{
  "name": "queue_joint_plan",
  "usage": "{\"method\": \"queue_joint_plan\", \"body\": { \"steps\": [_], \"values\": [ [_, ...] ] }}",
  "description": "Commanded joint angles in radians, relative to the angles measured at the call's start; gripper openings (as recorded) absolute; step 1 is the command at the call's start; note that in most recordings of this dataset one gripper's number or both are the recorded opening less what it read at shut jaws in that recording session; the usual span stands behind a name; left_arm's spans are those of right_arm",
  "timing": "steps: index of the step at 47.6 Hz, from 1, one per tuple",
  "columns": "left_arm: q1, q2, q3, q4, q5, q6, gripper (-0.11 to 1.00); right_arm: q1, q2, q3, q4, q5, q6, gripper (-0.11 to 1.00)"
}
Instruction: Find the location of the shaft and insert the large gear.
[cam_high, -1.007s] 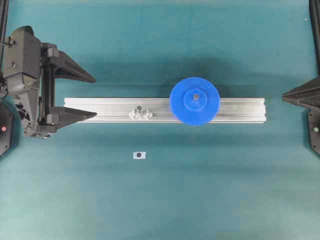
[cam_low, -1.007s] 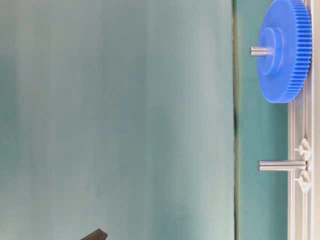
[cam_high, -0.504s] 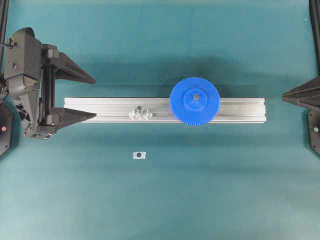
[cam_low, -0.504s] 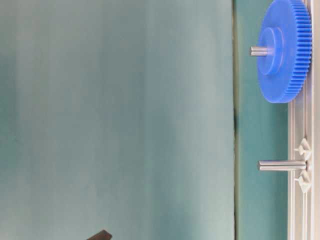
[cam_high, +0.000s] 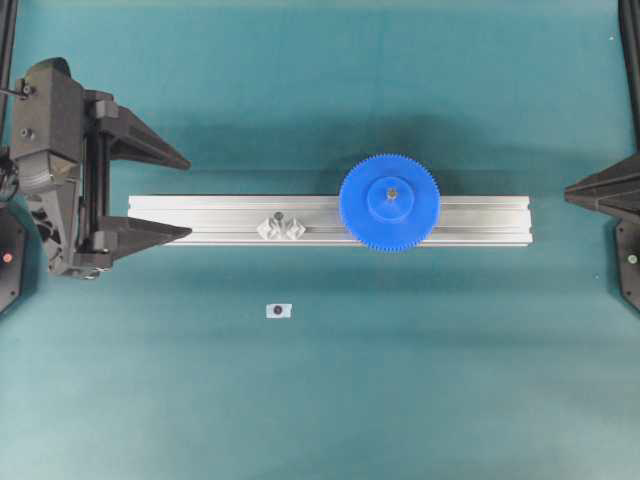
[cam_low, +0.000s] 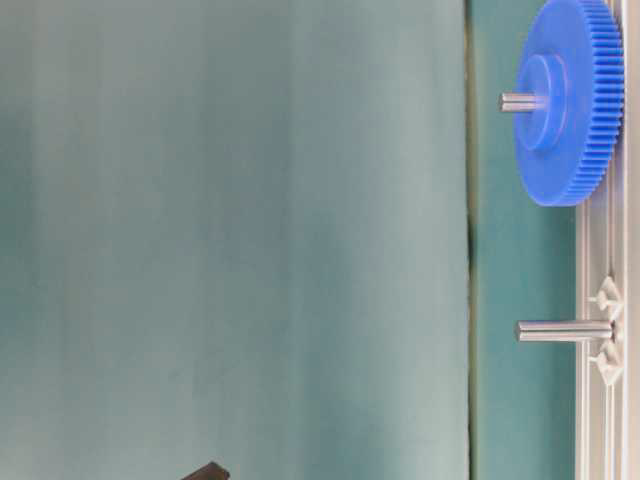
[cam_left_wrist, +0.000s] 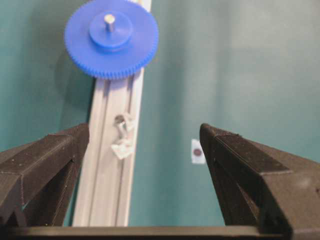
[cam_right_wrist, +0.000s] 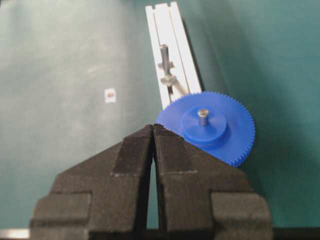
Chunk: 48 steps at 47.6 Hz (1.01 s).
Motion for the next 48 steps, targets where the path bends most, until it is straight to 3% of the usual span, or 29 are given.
{"method": "queue_joint_plan", "body": {
  "steps": [1,48],
  "values": [
    [-0.003,-0.006,-0.011,0.002,-0.005,-0.002,0.91,-0.002,0.009,-0.012,-0.002,-0.005,0.006,0.08],
    [-0.003,-0.021,-0.002,0.003,-0.003,-0.002,0.91,-0.020,0.008,-0.012,-0.015,-0.032,0.003,0.08]
  ]
}}
